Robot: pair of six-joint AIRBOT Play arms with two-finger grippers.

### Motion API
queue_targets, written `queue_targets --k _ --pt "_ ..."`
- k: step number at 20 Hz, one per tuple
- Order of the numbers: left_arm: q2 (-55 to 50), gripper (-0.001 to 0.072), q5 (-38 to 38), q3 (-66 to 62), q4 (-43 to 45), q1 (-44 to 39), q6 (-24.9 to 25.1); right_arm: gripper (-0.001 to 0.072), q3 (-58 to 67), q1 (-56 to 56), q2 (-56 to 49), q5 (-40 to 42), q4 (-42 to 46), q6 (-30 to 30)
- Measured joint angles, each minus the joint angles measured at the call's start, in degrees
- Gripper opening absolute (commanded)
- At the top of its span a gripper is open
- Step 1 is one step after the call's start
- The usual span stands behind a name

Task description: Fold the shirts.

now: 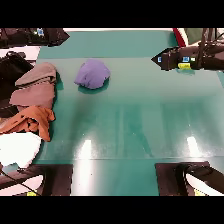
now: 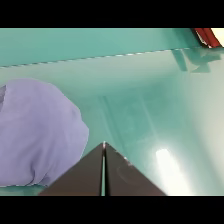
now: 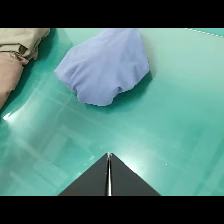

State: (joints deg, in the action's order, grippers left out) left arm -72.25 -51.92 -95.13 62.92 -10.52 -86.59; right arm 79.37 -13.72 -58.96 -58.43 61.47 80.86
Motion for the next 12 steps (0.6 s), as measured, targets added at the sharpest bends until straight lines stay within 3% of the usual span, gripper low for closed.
queue_targets --k 9,10,11,12 --pt "0.00 0.0028 0.68 0.09 -0.15 0.00 0.00 0.0018 -1.88 0.00 0.17 0.87 -0.04 0.00" --pt "0.00 0.0193 1.44 0.17 -0.15 0.00 0.02 0.0019 -1.97 0.00 0.17 0.94 -0.04 0.00" --pt "-0.09 0.0585 2.40 0.28 -0.11 0.00 0.13 0.0019 -2.03 0.00 0.17 1.14 -0.04 0.00" --pt "-0.39 0.0720 3.15 0.35 0.00 0.00 0.55 0.0019 -2.08 0.00 0.17 1.38 -0.04 0.00"
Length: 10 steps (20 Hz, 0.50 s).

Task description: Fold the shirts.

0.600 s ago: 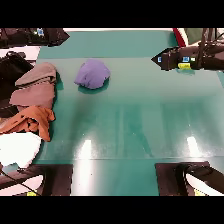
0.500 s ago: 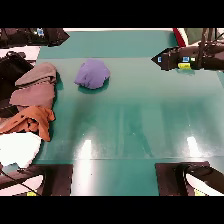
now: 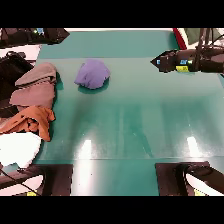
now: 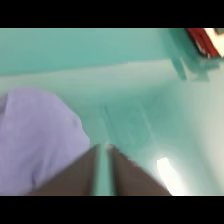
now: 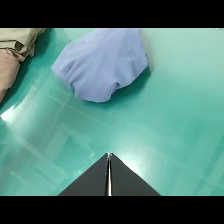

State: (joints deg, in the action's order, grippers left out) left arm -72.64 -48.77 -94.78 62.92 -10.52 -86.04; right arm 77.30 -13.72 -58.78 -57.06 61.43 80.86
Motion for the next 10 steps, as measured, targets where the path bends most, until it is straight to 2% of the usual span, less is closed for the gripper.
queue_targets --k 4,10 --pt "-5.01 0.0715 -0.20 0.15 0.28 0.00 1.05 0.0019 -0.07 0.00 -0.11 4.00 -0.26 0.00" --pt "-21.79 0.0714 -3.28 0.24 0.68 -1.40 1.36 0.0019 -0.07 -0.07 -0.11 5.46 -0.46 0.02"
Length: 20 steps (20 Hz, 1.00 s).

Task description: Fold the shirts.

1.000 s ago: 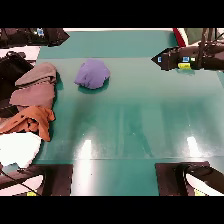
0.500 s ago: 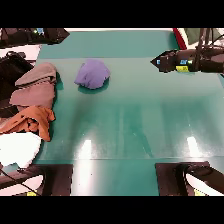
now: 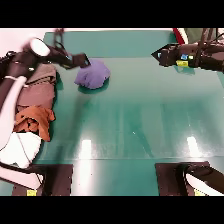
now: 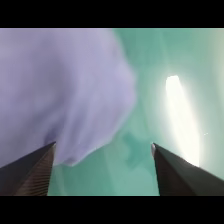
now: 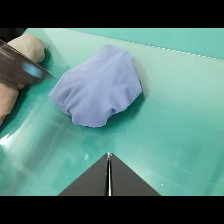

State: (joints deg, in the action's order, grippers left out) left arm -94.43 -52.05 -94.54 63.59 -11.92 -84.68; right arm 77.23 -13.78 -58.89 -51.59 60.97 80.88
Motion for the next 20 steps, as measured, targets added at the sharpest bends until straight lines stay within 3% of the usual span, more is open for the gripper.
queue_targets --k 4,5,6,7,13,20 --pt "-7.61 0.0711 1.88 0.00 0.17 -0.44 -0.33 0.0019 0.00 -0.02 0.00 -0.57 0.00 0.02" --pt "-8.55 0.0551 2.34 -0.04 0.17 -0.52 -0.44 0.0019 0.00 0.00 0.00 -0.68 0.00 0.02" --pt "-9.20 0.0237 2.54 -0.15 0.20 -0.57 -0.55 0.0019 0.00 -0.02 0.00 -0.72 0.00 0.04" --pt "-9.68 0.0033 2.64 -0.48 0.15 -0.59 -0.59 0.0019 0.02 0.00 0.02 -0.76 0.00 0.04" --pt "-6.64 0.0023 -0.70 -8.85 0.39 -0.61 0.90 0.0019 0.20 -0.02 3.87 2.38 -0.02 0.13" --pt "15.23 0.0022 -3.34 -19.76 1.40 -2.84 4.63 0.0019 0.26 0.55 13.70 9.44 0.04 0.13"
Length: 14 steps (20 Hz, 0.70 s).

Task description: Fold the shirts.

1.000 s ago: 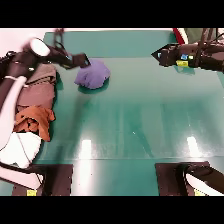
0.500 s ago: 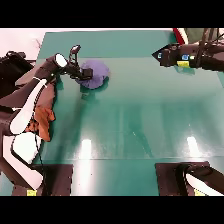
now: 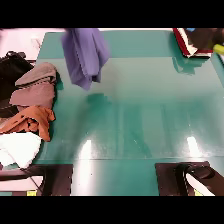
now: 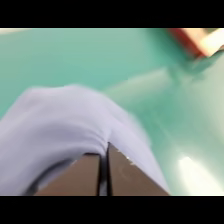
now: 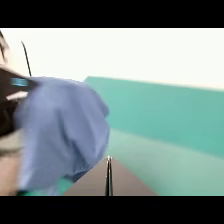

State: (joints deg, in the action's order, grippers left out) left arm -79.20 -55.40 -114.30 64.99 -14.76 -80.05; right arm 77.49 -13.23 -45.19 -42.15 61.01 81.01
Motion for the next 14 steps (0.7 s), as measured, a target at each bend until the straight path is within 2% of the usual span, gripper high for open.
queue_targets --k 3,6,7,8,9,10,12,14 --pt "5.73 0.0022 -3.56 -0.61 2.16 -5.14 0.50 0.0019 0.00 1.64 1.97 0.70 -0.04 0.00" --pt "7.15 0.0031 -6.38 2.34 3.39 -12.35 0.70 0.0019 0.00 3.10 2.32 0.22 -0.02 -0.02" --pt "6.93 0.0356 -6.91 4.02 3.58 -14.64 0.74 0.0019 0.00 3.34 2.29 -0.15 -0.02 -0.04" --pt "6.38 0.0718 -6.84 6.01 3.56 -17.00 0.87 0.0019 0.00 3.58 2.19 -0.57 0.00 -0.07" --pt "5.64 0.0661 -6.69 7.91 3.56 -18.91 0.87 0.0019 0.00 3.69 2.12 -0.96 0.00 -0.07" --pt "4.55 0.0642 -6.12 9.77 3.56 -20.52 0.83 0.0019 0.00 3.76 2.05 -1.38 -0.02 -0.07" --pt "3.04 0.0642 -4.24 11.89 3.72 -21.18 0.74 0.0019 0.00 3.96 2.08 -2.10 -0.02 -0.09" --pt "2.12 0.0642 -3.26 13.14 3.89 -17.90 -0.22 0.0019 0.00 3.98 2.32 -2.51 -0.02 -0.09"
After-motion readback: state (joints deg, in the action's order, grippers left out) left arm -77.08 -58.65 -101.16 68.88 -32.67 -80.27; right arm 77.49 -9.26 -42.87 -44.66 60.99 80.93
